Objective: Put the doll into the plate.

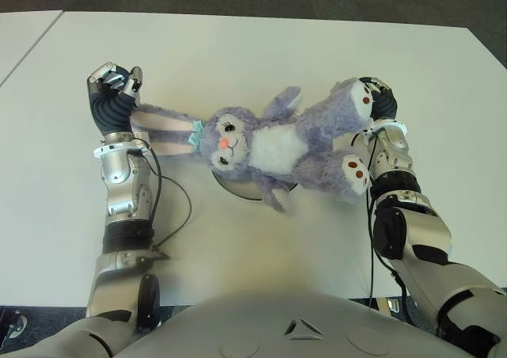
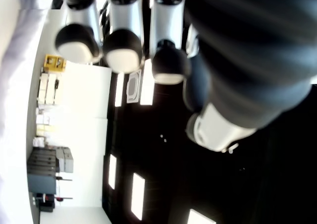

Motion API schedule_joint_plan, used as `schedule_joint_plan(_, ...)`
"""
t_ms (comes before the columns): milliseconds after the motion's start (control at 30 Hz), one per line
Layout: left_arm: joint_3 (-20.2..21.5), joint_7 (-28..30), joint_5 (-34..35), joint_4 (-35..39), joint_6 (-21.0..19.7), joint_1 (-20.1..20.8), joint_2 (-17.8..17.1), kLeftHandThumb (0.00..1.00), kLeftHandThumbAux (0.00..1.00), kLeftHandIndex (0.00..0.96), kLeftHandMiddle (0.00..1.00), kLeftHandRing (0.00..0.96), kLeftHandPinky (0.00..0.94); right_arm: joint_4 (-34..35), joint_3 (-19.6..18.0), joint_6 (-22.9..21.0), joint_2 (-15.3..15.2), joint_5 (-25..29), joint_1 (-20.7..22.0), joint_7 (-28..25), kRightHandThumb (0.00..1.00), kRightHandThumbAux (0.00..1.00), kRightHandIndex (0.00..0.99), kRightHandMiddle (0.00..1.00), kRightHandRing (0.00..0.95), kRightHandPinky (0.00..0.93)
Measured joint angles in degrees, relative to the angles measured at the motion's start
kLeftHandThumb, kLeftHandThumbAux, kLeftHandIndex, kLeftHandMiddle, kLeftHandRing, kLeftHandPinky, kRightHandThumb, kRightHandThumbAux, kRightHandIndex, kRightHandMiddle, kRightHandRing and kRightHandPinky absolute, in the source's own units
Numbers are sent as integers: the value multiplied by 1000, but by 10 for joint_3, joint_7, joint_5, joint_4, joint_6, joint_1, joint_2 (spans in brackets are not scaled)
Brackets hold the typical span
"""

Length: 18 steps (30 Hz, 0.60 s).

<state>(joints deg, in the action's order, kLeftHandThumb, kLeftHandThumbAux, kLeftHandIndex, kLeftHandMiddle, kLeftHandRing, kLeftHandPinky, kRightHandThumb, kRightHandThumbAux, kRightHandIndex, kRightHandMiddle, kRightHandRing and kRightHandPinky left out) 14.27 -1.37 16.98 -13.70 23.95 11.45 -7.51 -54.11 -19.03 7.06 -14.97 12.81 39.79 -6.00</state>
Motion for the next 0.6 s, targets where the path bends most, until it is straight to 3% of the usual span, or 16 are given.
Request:
schedule_joint_plan(533,-36,26,13,6,-4,-2,2,614,750,803,881,887,883,3,1,-3,-2,0,-3,-15,695,726,439,839,833,781)
schedule_joint_plan(600,-40,32,16,6,-4,-2,2,668,726,628,872,879,877,3,1,-3,-2,0,-3,-17,695,727,439,840,834,783)
